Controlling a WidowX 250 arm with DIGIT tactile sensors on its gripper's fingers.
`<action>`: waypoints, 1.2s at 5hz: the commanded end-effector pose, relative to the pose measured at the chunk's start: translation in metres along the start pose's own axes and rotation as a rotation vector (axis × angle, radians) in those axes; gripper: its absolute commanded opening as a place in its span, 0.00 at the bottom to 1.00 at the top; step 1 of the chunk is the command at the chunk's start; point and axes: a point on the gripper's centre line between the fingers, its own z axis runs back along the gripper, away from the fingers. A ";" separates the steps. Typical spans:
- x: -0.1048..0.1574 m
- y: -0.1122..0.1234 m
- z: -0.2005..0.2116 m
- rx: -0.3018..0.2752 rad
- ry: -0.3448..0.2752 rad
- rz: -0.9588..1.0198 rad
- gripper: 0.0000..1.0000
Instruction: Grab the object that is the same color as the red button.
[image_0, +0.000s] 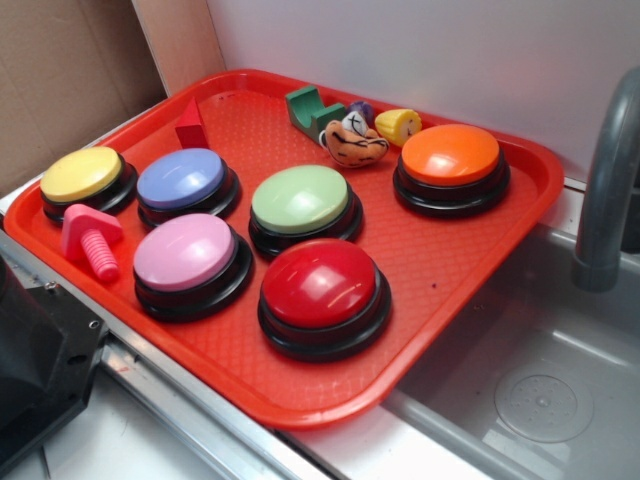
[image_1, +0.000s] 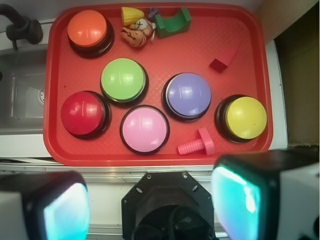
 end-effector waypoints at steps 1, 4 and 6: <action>0.000 0.000 0.000 0.000 0.000 0.000 1.00; 0.048 0.081 -0.045 -0.029 0.004 0.369 1.00; 0.087 0.131 -0.089 0.023 -0.045 0.638 1.00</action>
